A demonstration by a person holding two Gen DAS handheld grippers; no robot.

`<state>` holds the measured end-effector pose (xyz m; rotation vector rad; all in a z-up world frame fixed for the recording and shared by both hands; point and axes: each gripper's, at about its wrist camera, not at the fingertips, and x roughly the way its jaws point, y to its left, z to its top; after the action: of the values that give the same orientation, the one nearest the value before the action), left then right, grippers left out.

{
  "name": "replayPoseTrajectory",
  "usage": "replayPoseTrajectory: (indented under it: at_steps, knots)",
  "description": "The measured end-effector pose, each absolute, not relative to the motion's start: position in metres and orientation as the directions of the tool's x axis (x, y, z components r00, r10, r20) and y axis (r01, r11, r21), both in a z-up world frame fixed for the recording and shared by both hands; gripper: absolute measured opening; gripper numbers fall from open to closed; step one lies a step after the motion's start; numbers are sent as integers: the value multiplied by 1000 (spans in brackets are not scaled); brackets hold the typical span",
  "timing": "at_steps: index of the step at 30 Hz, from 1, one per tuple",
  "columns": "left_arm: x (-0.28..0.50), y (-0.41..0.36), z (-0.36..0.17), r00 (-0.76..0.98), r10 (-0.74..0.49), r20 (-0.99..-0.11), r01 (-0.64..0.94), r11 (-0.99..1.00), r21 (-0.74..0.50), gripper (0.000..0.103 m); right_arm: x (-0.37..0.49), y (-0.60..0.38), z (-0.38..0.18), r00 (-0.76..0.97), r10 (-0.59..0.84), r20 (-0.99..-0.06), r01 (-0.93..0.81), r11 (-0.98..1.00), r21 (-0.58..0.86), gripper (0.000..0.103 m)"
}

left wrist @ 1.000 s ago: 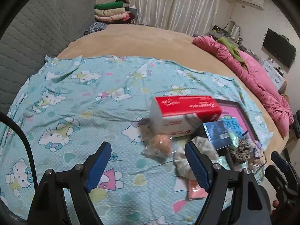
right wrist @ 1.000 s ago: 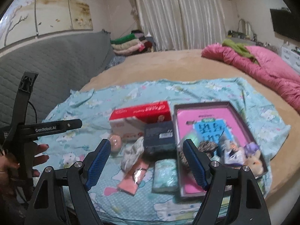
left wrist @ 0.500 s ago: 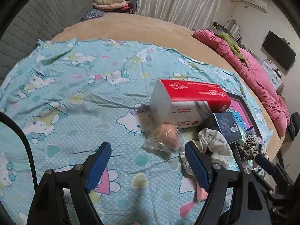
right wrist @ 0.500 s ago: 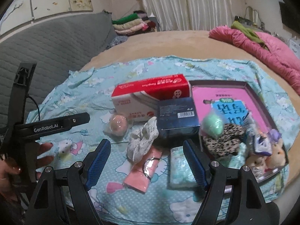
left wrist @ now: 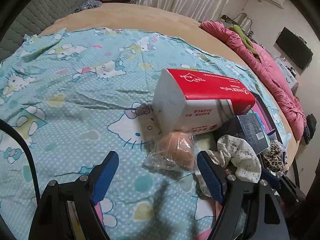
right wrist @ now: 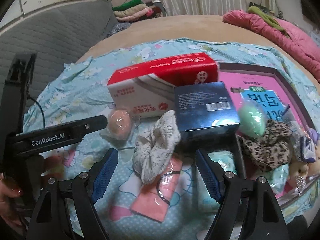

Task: Organize soft objects
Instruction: 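Grasp bagged peach ball with left tool while right tool grasps white floral scrunchie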

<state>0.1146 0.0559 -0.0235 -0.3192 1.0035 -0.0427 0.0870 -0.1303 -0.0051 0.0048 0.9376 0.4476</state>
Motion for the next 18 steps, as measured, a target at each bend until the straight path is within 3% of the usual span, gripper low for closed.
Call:
replayPoseTrajectory:
  at_steps: [5, 7, 13, 18]
  knots:
    - [125, 63, -37, 518, -249, -818, -110, 929, -352, 80, 92, -124, -12, 523, 343, -781, -357, 919, 165, 76]
    - [128, 66, -40, 514, -282, -810, -110, 915, -389, 80, 94, -123, -14, 519, 353, -778, -365, 915, 171, 60]
    - [135, 70, -47, 513, -306, -802, -112, 902, -416, 80, 104, -116, -27, 475, 370, -798, -385, 903, 189, 29]
    - [141, 61, -46, 511, -280, -813, -79, 926, -369, 80, 109, -116, -33, 433, 422, -796, -400, 882, 250, 23]
